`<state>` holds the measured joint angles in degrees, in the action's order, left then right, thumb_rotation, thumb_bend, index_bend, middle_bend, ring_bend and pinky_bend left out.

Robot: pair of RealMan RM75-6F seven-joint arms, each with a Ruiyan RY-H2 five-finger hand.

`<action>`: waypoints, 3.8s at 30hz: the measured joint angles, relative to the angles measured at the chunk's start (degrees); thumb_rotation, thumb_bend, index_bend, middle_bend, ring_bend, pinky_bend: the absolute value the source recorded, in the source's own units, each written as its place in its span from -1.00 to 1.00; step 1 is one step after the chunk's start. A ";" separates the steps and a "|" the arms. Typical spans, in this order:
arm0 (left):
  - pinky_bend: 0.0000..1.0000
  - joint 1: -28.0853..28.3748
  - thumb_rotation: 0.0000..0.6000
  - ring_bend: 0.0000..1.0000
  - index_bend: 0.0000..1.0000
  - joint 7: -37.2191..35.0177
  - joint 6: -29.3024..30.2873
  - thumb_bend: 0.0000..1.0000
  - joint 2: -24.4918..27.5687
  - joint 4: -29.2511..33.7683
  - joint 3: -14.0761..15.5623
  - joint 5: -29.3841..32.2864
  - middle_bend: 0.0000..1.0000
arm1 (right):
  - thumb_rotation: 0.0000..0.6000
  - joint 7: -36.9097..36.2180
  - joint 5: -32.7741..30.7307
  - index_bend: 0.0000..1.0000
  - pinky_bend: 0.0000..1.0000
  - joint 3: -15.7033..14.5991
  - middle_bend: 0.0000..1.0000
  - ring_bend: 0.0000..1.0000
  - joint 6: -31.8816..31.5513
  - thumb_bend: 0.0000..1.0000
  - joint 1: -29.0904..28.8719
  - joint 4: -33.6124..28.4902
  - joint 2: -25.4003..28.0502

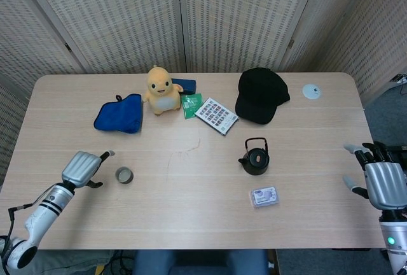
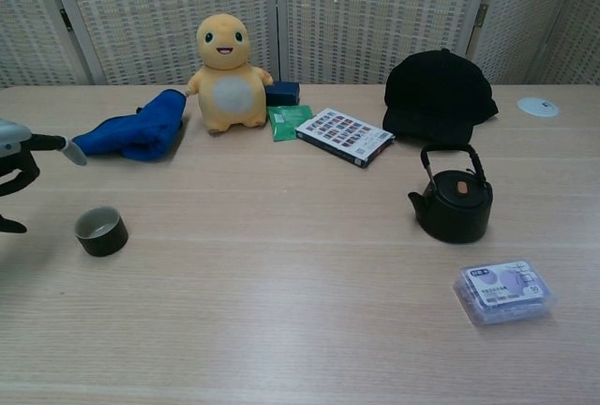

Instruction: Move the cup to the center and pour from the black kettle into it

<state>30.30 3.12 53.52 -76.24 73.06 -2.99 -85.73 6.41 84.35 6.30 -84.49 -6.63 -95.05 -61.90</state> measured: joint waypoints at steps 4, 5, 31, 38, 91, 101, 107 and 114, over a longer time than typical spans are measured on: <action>0.94 1.02 1.00 0.88 -0.58 0.41 -1.71 -0.86 -0.96 -0.04 0.00 1.09 0.66 | 1.00 -0.31 -0.20 -0.48 -0.69 -0.10 -0.31 -0.60 0.40 -0.68 -0.07 0.45 -0.06; 0.94 1.35 1.00 0.89 -0.57 0.60 -2.36 -0.86 -1.26 0.01 -0.02 1.61 0.66 | 1.00 -0.38 -0.17 -0.48 -0.69 -0.15 -0.31 -0.60 0.45 -0.68 -0.10 0.54 -0.06; 0.94 5.33 1.00 0.90 -0.39 0.74 -7.23 -0.55 -6.54 -2.22 0.40 6.69 0.68 | 1.00 -1.98 -0.45 -0.48 -0.69 -0.84 -0.31 -0.60 -0.08 -0.68 0.94 1.26 0.80; 0.94 5.68 1.00 0.90 -0.36 1.04 -7.50 -0.52 -7.07 -2.45 0.70 7.38 0.68 | 1.00 -2.43 -0.42 -0.48 -0.69 -0.99 -0.31 -0.60 -0.43 -0.68 1.29 1.65 0.61; 0.94 20.14 1.00 0.90 -0.16 4.12 -14.94 -0.46 -16.09 -4.23 -4.02 7.74 0.68 | 1.00 -2.56 0.88 -0.47 -0.69 -1.74 -0.30 -0.60 -3.03 -0.69 3.60 0.71 1.35; 0.94 23.85 1.00 0.90 -0.16 3.72 -18.07 -0.46 -19.68 -8.67 -5.45 9.96 0.68 | 1.00 -2.74 0.79 -0.47 -0.69 -1.67 -0.30 -0.60 -3.61 -0.69 4.09 0.85 1.59; 0.94 26.06 1.00 0.90 -0.16 3.51 -19.20 -0.46 -22.18 -10.83 -6.06 10.74 0.68 | 1.00 -2.92 0.65 -0.47 -0.69 -1.71 -0.30 -0.60 -3.73 -0.69 4.40 0.79 1.87; 0.94 28.20 1.00 0.90 -0.16 3.54 -19.97 -0.46 -24.39 -12.50 -6.52 11.17 0.68 | 1.00 -3.19 0.59 -0.47 -0.69 -1.76 -0.30 -0.60 -4.06 -0.69 4.81 0.86 2.04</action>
<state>58.51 6.66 33.54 -100.63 60.55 -9.51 -74.57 3.22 84.95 4.54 -88.55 -1.82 -94.19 -59.86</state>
